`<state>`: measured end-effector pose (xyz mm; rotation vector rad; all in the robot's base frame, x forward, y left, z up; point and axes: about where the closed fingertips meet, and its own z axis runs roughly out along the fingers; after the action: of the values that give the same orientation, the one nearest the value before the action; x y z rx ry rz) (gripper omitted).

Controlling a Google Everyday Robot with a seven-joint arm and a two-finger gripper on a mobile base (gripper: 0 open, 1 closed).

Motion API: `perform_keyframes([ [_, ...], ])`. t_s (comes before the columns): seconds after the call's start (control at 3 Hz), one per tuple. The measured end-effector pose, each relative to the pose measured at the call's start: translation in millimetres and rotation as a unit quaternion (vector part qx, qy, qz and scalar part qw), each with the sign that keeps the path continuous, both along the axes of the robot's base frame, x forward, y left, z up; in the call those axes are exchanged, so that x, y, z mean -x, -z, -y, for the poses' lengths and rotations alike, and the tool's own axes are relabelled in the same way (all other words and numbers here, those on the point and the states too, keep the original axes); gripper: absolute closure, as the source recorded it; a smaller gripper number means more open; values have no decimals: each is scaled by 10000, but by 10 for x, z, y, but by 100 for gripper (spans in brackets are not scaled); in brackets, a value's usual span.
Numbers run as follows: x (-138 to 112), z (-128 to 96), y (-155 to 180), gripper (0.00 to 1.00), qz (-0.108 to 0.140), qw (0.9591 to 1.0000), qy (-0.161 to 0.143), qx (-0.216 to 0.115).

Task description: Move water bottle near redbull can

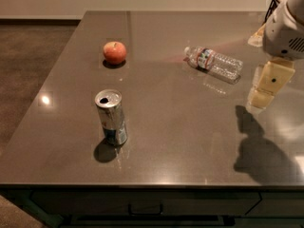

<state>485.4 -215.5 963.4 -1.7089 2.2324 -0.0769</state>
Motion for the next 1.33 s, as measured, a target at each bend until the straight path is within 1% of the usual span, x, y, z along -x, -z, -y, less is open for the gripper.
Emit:
perform_keyframes([
  [0.33, -405, 89, 90, 0, 61, 9997, 211, -97],
  [0.67, -855, 234, 202, 0, 100, 9987, 462, -199],
  [1.0, -1215, 385, 317, 0, 106, 9977, 642, -166],
  [1.33, -1495, 495, 457, 0, 17, 9967, 795, -188],
])
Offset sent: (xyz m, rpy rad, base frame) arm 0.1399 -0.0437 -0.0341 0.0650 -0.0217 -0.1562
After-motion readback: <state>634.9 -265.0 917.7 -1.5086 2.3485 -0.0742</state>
